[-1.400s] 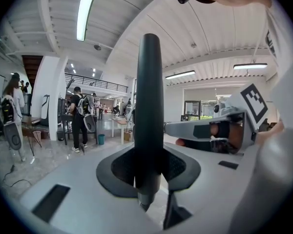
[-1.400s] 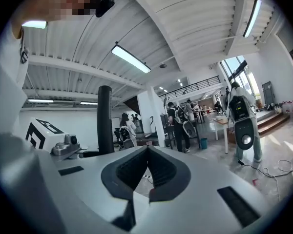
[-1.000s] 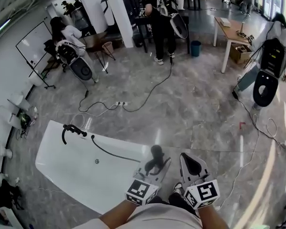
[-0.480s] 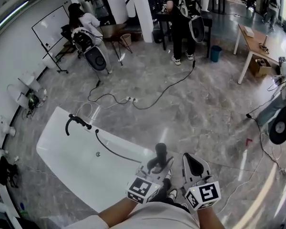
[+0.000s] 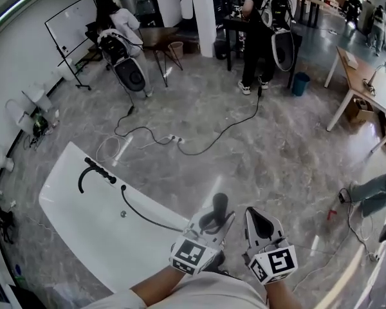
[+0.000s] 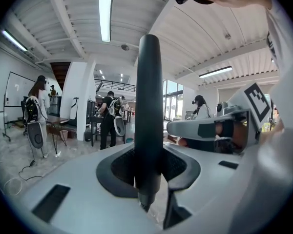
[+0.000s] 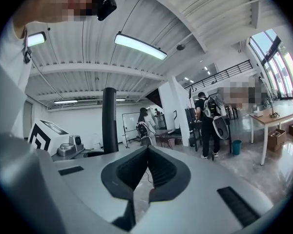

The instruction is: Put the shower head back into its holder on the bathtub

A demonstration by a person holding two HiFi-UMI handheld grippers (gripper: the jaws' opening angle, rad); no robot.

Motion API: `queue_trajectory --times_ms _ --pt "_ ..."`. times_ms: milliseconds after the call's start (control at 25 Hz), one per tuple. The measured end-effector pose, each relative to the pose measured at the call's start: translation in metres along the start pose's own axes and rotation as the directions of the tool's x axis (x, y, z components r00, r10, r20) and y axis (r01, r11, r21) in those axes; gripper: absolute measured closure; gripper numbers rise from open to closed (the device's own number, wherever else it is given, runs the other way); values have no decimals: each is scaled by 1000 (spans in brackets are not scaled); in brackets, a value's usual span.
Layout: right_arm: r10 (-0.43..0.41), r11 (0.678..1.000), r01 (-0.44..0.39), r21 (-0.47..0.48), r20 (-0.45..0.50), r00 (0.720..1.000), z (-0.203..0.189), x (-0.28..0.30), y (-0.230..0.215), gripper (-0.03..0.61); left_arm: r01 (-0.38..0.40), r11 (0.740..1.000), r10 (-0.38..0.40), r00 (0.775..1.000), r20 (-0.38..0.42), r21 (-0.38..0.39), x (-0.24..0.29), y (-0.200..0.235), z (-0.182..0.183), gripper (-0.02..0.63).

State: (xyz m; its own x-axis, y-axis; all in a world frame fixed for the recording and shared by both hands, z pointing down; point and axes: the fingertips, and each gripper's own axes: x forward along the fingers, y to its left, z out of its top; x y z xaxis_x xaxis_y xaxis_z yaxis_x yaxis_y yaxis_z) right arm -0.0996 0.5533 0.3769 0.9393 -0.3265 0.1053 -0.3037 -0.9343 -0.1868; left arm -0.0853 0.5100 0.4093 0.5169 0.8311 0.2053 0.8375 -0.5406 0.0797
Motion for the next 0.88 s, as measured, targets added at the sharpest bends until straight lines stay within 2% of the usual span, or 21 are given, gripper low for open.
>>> queue_trajectory --times_ms 280,600,720,880 --pt "58 998 -58 -15 -11 998 20 81 -16 565 -49 999 49 999 16 -7 37 72 22 509" --pt "177 984 -178 -21 -17 984 40 144 -20 565 -164 986 164 986 34 -16 51 126 42 509" --pt "236 972 -237 -12 -37 971 40 169 -21 565 -221 975 222 974 30 -34 55 148 43 509" --pt "345 938 -346 -5 -73 936 39 209 -21 565 -332 941 334 943 17 -63 63 185 43 509"
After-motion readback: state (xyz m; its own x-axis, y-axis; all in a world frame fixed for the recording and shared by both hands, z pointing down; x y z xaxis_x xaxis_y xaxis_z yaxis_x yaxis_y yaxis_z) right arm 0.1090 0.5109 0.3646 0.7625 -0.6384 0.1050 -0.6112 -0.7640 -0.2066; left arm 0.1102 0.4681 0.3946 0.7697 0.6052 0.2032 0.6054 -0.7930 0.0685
